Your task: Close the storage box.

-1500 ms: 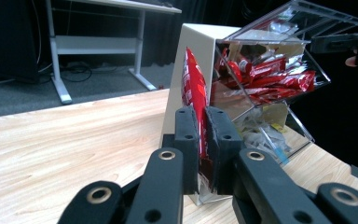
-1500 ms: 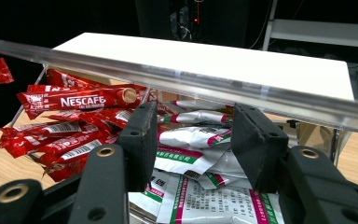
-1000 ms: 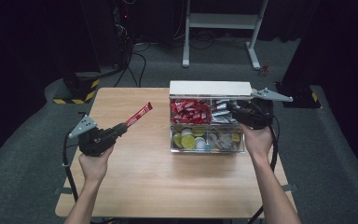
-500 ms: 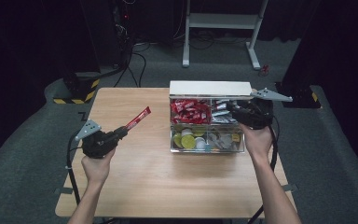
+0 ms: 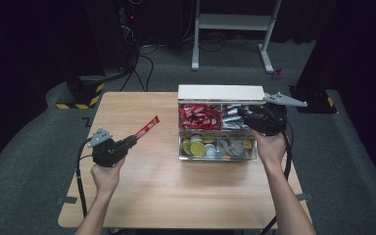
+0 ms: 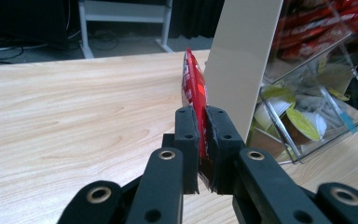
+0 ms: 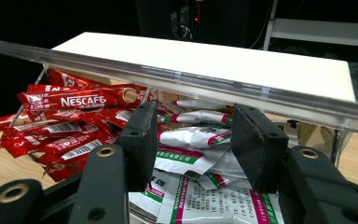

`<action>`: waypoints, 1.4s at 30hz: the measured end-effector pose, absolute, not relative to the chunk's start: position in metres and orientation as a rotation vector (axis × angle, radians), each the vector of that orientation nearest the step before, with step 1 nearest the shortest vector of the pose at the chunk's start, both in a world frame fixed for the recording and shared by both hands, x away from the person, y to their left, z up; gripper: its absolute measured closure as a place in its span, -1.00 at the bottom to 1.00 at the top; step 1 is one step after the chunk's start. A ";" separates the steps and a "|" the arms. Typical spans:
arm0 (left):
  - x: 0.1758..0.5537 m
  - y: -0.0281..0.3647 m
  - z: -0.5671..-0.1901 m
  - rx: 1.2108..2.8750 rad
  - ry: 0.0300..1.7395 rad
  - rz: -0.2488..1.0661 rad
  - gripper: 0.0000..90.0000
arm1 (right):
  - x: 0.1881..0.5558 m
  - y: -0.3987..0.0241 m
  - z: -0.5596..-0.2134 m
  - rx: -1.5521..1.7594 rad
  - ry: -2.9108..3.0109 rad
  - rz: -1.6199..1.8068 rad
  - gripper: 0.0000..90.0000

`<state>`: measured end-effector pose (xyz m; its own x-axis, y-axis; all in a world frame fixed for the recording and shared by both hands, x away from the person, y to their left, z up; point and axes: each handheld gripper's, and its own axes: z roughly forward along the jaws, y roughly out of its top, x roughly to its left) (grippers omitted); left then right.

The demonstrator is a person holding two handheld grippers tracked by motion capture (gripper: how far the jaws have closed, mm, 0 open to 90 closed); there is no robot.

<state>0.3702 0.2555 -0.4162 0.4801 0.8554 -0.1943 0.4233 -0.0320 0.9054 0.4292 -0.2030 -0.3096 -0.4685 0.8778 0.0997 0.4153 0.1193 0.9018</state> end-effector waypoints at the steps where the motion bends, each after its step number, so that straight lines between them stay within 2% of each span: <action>1: 0.371 0.254 -0.418 1.653 1.117 0.502 0.87 | 0.429 -0.203 -0.310 1.248 1.939 1.321 0.13; 42: 0.395 0.228 -0.488 1.795 1.247 0.475 0.86 | 0.429 -0.202 -0.307 1.255 1.948 1.305 0.12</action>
